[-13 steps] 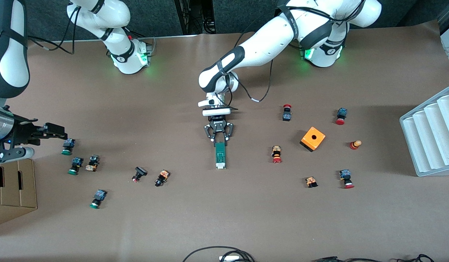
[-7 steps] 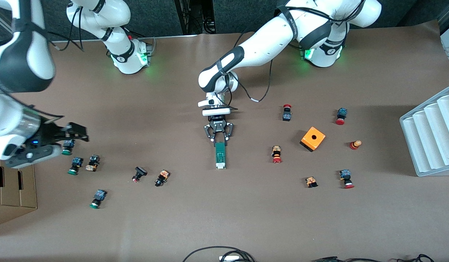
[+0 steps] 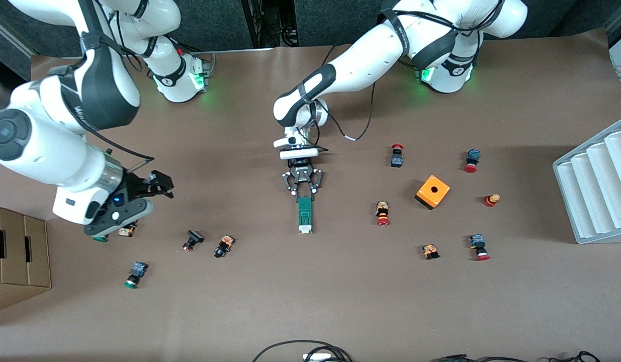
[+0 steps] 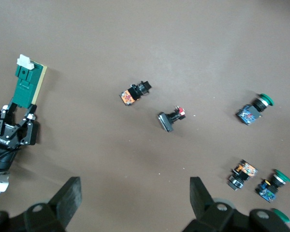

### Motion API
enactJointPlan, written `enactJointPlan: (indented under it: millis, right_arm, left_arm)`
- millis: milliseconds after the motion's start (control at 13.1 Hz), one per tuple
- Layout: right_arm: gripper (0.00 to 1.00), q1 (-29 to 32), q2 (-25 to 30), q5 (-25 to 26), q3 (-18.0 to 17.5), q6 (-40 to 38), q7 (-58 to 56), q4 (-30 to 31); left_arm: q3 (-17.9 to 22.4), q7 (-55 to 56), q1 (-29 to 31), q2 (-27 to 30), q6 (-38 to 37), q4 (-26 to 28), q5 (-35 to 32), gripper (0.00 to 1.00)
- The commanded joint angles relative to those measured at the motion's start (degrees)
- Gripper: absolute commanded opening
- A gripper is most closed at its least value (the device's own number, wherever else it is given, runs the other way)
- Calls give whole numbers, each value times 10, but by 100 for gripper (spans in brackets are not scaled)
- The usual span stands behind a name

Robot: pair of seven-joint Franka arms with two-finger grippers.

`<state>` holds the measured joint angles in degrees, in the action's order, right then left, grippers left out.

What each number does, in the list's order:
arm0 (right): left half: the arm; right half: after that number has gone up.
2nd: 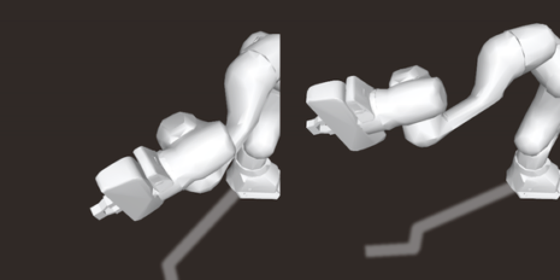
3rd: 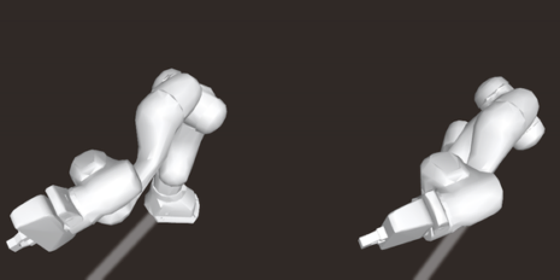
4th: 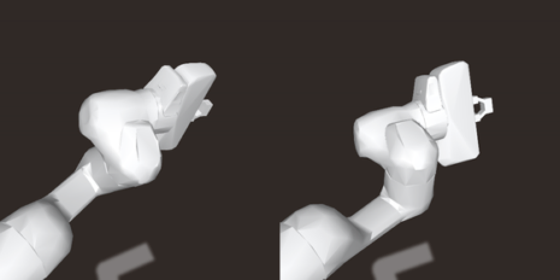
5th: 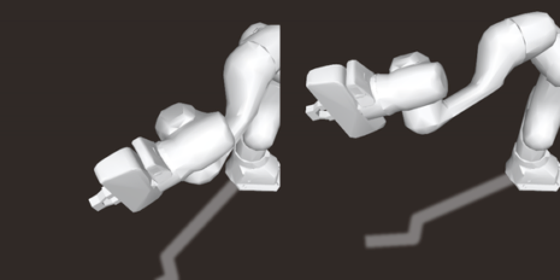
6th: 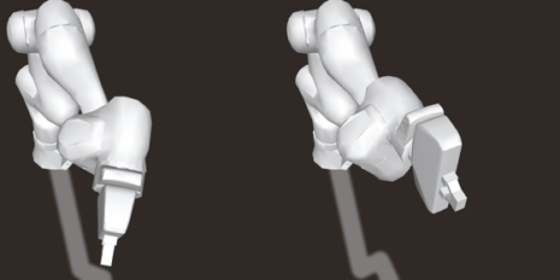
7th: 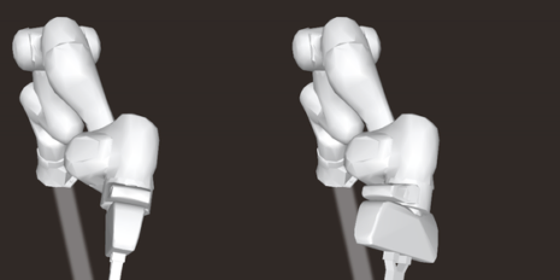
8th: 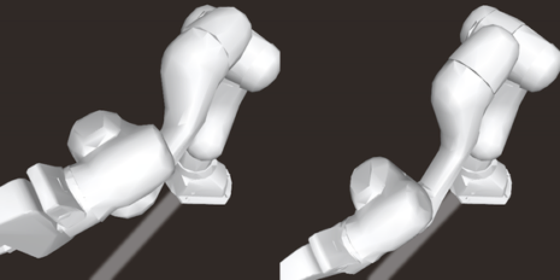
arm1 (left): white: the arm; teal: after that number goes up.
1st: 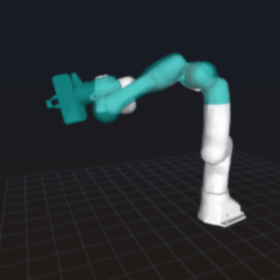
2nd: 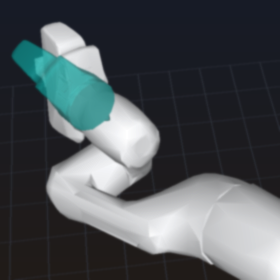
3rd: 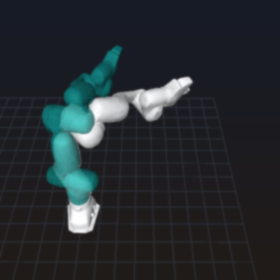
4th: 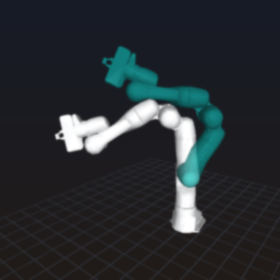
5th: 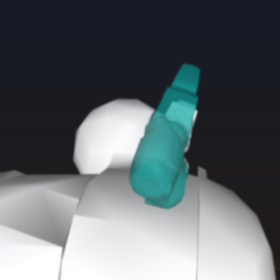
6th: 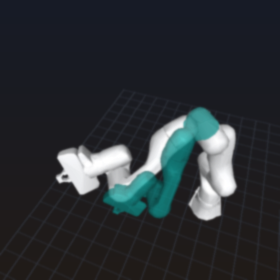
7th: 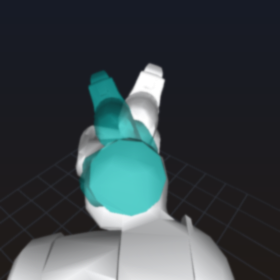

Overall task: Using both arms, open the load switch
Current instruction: 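Reach the right gripper toward the switch while the left gripper holds it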

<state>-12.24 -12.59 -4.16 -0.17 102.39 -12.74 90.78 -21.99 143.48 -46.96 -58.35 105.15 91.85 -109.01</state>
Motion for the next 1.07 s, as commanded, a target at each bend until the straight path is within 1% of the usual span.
enactJointPlan:
  millis: [0, 76, 229, 306, 382, 535, 688, 841, 994]
  right_arm:
    - [100, -14, -9, -7, 5, 3, -6, -12]
    - [100, -14, -9, -8, 5, 4, -4, -12]
    - [100, -15, -16, -8, 5, 33, -4, -12]
    - [100, -15, -19, -8, 5, 51, -9, -13]
    - [100, -27, -23, -7, 5, 62, -8, -13]
    - [100, -51, -37, 25, 5, 75, -6, -14]
    - [100, -74, -38, 69, 5, 77, -11, -14]
    - [100, -74, -40, 65, 5, 87, -29, -14]
    - [100, -78, -45, 39, 4, 90, -37, -14]
  left_arm:
    - [5, 20, -8, -13, -14, -4, 9, 47]
    - [5, 21, -8, -13, -14, -6, 9, 42]
    - [5, 21, -7, -13, -13, -6, 8, 36]
    - [5, 21, -7, -13, -13, -6, 7, 35]
    - [5, 21, -7, -12, -13, -6, 6, 31]
    - [5, 21, -7, -13, -14, -6, 6, 28]
    - [5, 22, -7, -13, -13, -6, 6, 28]
    - [5, 21, -7, -12, -13, -6, 6, 28]
    - [5, 22, -7, -13, -13, -6, 6, 28]
